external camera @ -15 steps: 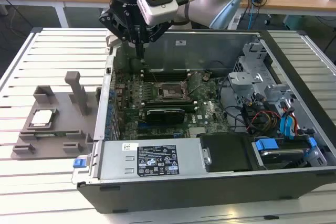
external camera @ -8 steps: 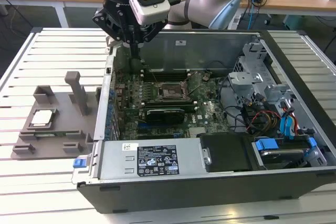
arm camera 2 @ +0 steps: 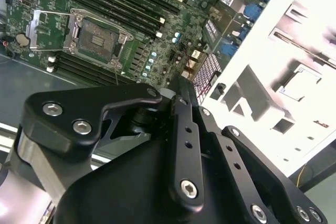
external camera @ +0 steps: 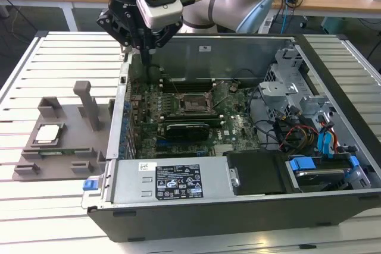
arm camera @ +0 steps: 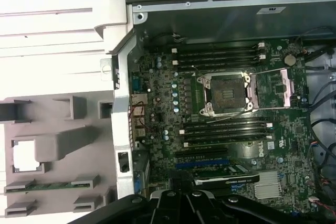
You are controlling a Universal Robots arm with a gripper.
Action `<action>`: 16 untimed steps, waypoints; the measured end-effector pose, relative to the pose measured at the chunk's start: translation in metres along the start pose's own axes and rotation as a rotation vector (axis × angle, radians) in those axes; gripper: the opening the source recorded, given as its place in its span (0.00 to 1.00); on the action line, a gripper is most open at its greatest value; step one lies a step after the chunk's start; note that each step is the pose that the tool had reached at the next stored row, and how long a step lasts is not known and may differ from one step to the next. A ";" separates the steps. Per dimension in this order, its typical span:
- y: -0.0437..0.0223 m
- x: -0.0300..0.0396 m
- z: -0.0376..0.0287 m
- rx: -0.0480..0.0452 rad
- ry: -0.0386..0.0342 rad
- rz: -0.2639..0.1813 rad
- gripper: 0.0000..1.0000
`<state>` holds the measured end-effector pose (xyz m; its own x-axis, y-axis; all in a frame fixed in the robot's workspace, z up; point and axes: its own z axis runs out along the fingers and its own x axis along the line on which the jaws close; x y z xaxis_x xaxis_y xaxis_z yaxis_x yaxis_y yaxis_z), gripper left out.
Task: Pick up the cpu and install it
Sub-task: 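Reach for the cpu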
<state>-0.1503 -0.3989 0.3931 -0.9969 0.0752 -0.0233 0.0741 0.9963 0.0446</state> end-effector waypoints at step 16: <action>-0.0011 0.0146 -0.0004 0.0001 0.0000 0.000 0.11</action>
<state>-0.1650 -0.3988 0.3931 -0.9969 0.0752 -0.0233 0.0742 0.9963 0.0445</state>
